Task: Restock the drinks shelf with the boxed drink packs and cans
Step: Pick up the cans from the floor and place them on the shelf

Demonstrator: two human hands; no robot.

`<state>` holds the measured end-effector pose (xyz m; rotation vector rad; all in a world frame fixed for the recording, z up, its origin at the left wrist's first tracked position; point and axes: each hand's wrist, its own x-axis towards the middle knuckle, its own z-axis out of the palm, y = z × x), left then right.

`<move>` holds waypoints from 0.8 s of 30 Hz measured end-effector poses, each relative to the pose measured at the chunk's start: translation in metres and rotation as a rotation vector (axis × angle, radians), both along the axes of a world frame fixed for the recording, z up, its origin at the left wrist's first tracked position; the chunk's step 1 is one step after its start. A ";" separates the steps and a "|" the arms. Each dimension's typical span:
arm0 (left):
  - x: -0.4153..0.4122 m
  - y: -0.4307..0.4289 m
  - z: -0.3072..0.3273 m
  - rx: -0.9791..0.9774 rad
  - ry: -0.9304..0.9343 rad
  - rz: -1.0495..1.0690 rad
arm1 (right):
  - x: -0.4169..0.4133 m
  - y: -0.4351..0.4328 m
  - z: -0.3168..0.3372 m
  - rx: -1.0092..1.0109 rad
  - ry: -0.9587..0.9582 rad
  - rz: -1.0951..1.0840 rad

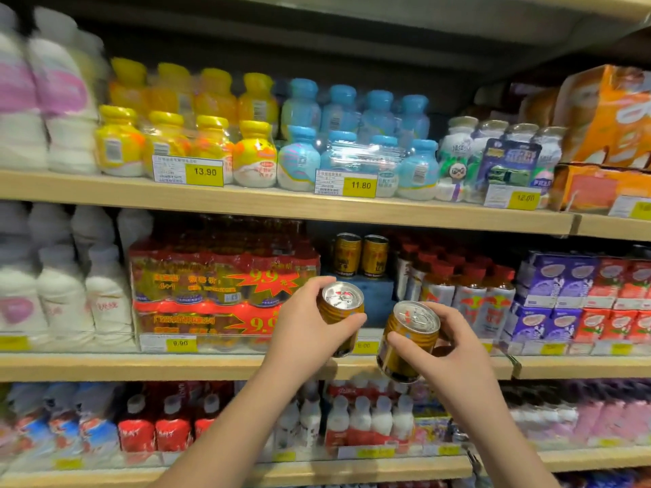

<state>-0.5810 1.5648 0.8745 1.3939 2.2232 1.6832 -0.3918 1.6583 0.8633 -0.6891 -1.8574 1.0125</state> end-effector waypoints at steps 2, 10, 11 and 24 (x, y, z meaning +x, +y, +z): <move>-0.003 0.013 0.001 -0.020 0.029 0.049 | -0.003 0.011 0.003 -0.002 -0.001 0.013; -0.015 0.066 -0.006 -0.131 0.085 0.161 | -0.008 0.045 0.012 0.012 -0.013 0.036; -0.015 0.071 -0.007 -0.163 0.116 0.184 | -0.007 0.048 0.012 0.016 -0.013 0.041; -0.002 0.119 -0.024 -0.434 0.291 0.341 | 0.012 0.073 0.002 -0.039 0.053 0.098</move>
